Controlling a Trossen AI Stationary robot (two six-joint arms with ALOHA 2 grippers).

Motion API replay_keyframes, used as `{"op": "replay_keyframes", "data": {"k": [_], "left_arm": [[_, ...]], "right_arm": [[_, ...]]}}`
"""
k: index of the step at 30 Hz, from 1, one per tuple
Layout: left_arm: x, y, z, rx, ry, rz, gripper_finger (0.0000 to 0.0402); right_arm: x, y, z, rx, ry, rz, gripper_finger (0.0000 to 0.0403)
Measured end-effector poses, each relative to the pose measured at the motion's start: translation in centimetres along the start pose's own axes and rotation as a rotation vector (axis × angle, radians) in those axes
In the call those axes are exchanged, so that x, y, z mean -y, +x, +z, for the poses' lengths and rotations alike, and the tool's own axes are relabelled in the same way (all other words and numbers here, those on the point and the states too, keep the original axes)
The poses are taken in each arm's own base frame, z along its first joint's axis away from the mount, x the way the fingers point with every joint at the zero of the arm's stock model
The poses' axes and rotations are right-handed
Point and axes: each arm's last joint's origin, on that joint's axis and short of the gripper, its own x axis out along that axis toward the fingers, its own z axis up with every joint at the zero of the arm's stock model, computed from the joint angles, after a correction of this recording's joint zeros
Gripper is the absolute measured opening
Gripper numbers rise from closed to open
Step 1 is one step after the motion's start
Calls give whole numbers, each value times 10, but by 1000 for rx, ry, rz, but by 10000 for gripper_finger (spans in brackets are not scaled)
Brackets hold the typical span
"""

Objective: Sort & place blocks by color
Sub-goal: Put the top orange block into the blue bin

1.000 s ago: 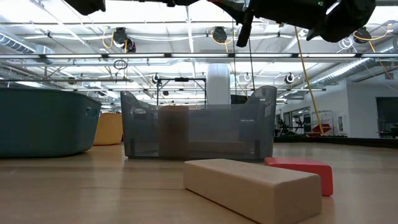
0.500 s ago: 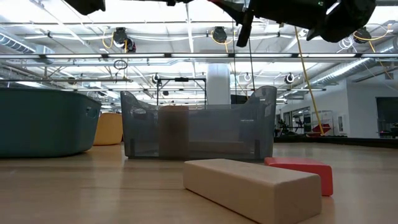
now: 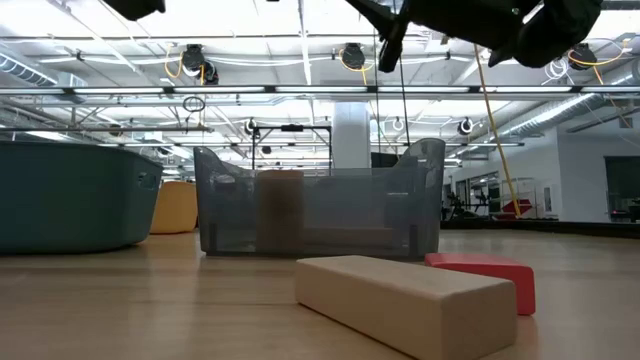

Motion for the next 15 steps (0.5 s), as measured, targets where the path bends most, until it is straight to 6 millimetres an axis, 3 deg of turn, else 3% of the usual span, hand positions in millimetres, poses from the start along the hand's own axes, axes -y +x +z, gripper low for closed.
{"op": "replay_keyframes", "data": {"k": [8, 15], "left_arm": [[13, -6, 8, -15, -11, 0, 143], [39, -23, 22, -90, -73, -43, 143]], "right_arm": [[-2, -11, 21, -168, 56, 92, 270], [-5, -26, 23, -330, 37, -6, 288]]}}
